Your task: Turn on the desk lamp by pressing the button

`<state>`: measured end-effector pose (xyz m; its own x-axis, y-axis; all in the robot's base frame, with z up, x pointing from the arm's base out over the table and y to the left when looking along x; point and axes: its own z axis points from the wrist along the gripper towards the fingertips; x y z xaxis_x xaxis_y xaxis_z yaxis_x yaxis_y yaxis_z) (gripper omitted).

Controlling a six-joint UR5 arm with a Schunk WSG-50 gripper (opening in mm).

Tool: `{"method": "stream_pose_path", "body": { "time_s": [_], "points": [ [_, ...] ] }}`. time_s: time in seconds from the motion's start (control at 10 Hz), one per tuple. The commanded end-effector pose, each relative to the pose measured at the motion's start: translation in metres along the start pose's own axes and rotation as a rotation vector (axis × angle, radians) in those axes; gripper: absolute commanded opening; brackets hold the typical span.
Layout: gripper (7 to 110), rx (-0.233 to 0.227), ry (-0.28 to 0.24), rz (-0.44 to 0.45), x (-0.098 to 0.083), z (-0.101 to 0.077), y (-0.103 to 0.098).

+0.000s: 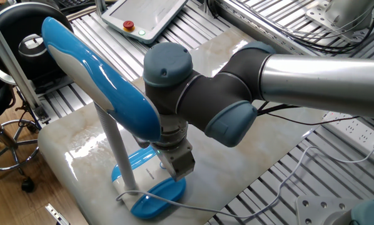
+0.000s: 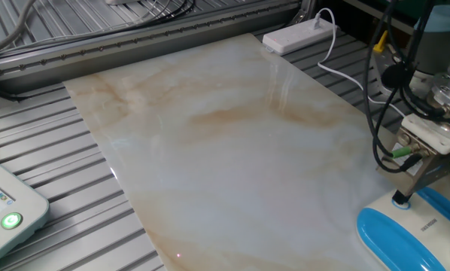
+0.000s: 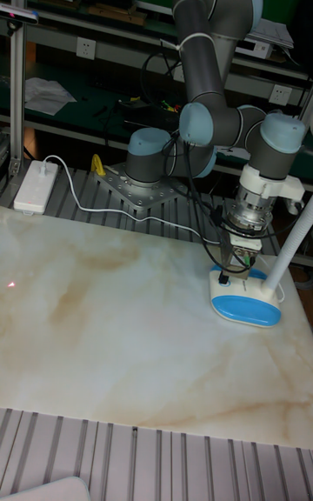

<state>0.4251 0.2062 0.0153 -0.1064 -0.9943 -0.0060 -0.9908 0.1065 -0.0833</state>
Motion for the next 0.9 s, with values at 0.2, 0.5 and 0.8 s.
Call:
{"method": "stream_pose_path", "body": {
  "time_s": [0.2,0.5,0.8],
  "points": [
    [7,0.003,-0.016,0.012,0.002,0.003,-0.001],
    [7,-0.002,-0.022,-0.006,0.021,-0.003,0.004],
    [7,-0.038,-0.039,-0.007,0.027,-0.038,0.004]
  ]
}}
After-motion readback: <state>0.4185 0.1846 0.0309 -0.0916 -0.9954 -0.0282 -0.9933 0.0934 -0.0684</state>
